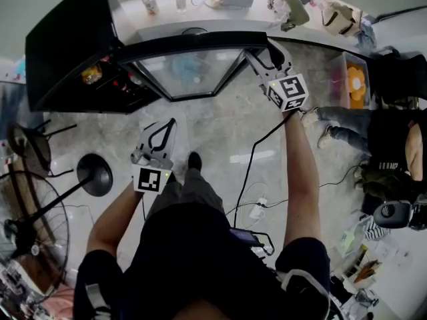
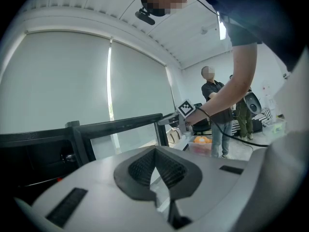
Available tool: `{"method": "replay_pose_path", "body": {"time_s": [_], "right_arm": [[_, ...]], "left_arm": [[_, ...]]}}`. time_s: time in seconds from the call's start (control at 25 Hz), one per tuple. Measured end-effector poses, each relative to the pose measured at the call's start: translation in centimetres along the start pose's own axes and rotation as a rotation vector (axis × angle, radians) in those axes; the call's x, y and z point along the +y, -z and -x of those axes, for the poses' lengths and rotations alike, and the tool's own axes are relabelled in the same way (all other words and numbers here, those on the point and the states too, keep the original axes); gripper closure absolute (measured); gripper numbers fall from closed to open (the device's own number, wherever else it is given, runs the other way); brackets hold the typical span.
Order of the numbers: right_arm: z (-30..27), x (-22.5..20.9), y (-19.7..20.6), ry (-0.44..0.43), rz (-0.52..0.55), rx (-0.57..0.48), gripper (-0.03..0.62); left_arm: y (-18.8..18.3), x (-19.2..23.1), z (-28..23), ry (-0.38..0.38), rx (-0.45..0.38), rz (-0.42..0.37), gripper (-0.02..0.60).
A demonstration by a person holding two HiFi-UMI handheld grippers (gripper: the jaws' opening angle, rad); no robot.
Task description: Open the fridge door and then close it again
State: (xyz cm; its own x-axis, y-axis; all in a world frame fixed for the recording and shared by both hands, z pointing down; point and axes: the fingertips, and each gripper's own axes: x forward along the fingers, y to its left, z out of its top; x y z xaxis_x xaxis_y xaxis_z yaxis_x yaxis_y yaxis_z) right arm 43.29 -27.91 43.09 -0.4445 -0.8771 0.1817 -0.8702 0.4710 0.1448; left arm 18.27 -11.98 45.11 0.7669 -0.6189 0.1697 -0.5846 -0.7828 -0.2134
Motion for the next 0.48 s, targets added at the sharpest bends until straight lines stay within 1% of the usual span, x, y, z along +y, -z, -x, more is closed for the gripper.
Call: {"method": "replay_pose_path", "body": {"time_s": [0.04,0.12,0.2,0.32,0.4,0.48], "right_arm": [[0.4,0.1,-0.1,0.007,0.0,-0.003,0.325],[1.2,0.5,-0.1,0.022,0.0,-0.005,0.357],[1.9,0.9,0.2,0.032,-0.002,-0.001,0.366],[3.1,1.2,0.2,0.055,0.0,-0.005,0.459],[4.1,1.7,-0.2,0.072,0.011,-0.007,0.493],[5.1,2.4,-0.7,0.09,0.012,-0.015,0.567]], "left_arm": [[-0.1,0.0,0.1,-0.001,-0.002,-0.001,0.56],[-0.1,0.0,0.4,0.001,-0.003,-0.012,0.56],[-0.2,0.0,0.5,0.002,-0.008,-0.017,0.56],[-0.2,0.0,0.7,0.0,-0.001,-0.01,0.56],[-0.4,0.1,0.7,-0.004,0.0,-0.006,0.56],[-0.7,0.2,0.9,-0.012,0.003,-0.001,0.56]]}}
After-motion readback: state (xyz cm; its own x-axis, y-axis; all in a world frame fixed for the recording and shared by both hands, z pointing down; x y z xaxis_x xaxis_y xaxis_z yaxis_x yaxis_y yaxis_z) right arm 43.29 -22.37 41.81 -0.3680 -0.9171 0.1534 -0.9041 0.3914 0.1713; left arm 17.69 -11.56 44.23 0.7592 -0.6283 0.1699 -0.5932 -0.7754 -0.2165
